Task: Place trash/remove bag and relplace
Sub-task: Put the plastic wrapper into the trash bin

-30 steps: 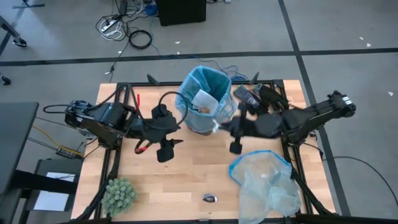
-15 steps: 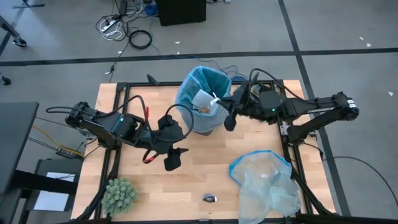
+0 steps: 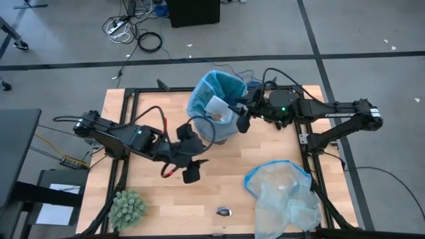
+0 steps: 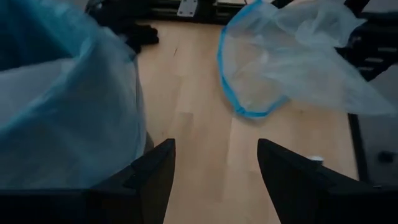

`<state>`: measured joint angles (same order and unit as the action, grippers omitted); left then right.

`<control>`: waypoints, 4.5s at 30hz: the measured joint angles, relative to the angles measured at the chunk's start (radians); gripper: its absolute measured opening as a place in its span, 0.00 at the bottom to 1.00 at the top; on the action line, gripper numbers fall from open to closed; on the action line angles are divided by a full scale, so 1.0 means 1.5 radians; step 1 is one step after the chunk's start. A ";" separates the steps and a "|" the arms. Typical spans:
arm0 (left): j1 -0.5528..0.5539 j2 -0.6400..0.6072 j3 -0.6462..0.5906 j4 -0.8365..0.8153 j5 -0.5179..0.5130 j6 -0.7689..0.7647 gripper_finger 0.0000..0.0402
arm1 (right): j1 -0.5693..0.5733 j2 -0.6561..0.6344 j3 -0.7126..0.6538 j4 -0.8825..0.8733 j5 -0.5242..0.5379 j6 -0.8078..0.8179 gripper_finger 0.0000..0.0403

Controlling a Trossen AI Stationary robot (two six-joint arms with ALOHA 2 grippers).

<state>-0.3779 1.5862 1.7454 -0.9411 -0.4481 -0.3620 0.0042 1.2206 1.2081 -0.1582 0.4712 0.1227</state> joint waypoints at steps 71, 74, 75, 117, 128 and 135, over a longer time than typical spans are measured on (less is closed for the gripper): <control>0.090 0.092 -0.436 0.579 0.482 0.374 0.51 | 0.300 -0.008 0.000 -0.017 0.114 0.238 0.40; 0.068 0.127 -0.436 0.643 0.509 0.374 0.51 | 0.294 -0.008 0.000 -0.018 0.118 0.253 0.39; 0.060 0.142 -0.436 0.662 0.512 0.376 0.51 | 0.292 -0.008 0.000 -0.015 0.118 0.255 0.39; -0.028 0.304 -0.436 0.851 0.436 0.619 0.50 | 0.258 -0.007 0.000 0.020 0.109 0.336 0.39; -0.037 0.322 -0.436 0.822 0.487 0.672 0.50 | 0.249 -0.007 0.000 0.020 0.108 0.331 0.39; -0.036 0.361 -0.432 0.860 0.470 0.488 0.49 | 0.245 -0.007 0.000 0.021 0.105 0.325 0.39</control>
<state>-0.4312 2.1279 1.0977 0.3484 0.2565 0.3707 0.3713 1.2098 1.2087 -0.1265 0.6286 0.6099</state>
